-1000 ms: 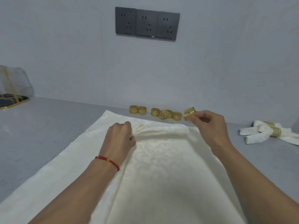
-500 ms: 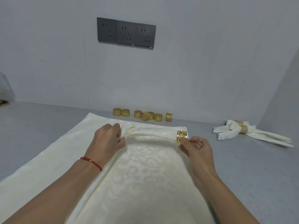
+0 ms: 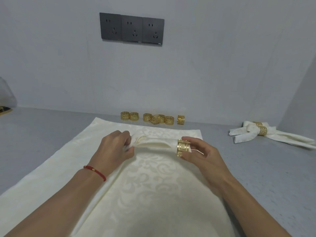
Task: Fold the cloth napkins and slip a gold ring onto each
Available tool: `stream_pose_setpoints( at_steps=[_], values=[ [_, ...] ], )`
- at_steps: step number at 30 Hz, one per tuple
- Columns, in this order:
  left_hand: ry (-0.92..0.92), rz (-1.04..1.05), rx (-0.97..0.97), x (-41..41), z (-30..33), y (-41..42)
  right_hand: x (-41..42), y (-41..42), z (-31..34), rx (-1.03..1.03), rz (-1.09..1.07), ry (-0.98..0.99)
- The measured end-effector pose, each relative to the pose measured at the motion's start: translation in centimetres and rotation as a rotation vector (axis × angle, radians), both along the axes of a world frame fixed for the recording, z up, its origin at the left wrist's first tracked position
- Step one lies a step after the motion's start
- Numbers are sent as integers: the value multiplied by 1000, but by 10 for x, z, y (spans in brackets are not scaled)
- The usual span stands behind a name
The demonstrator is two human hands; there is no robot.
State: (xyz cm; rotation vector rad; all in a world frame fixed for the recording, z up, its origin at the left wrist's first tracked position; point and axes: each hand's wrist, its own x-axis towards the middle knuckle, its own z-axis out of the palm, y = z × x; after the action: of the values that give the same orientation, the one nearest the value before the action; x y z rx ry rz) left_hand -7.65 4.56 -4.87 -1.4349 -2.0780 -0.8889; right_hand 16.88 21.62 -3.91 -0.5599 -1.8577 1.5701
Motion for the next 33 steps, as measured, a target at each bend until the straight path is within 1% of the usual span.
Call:
stream_pose_setpoints(
  at_steps=[8,14,18,26,33],
  values=[
    [-9,96,-7,-7,0,-5,4,12,0,-142,-48,106],
    [-21,143,35,-11,-2,-4,4,19,-5,-124,-95,42],
    [-35,179,60,-12,-2,-6,5,22,-5,-130,-129,34],
    [-32,170,47,-7,0,-3,2,22,-12,-106,-64,11],
    [-15,65,0,-4,-2,-3,0,19,-12,-75,-70,14]
  ],
)
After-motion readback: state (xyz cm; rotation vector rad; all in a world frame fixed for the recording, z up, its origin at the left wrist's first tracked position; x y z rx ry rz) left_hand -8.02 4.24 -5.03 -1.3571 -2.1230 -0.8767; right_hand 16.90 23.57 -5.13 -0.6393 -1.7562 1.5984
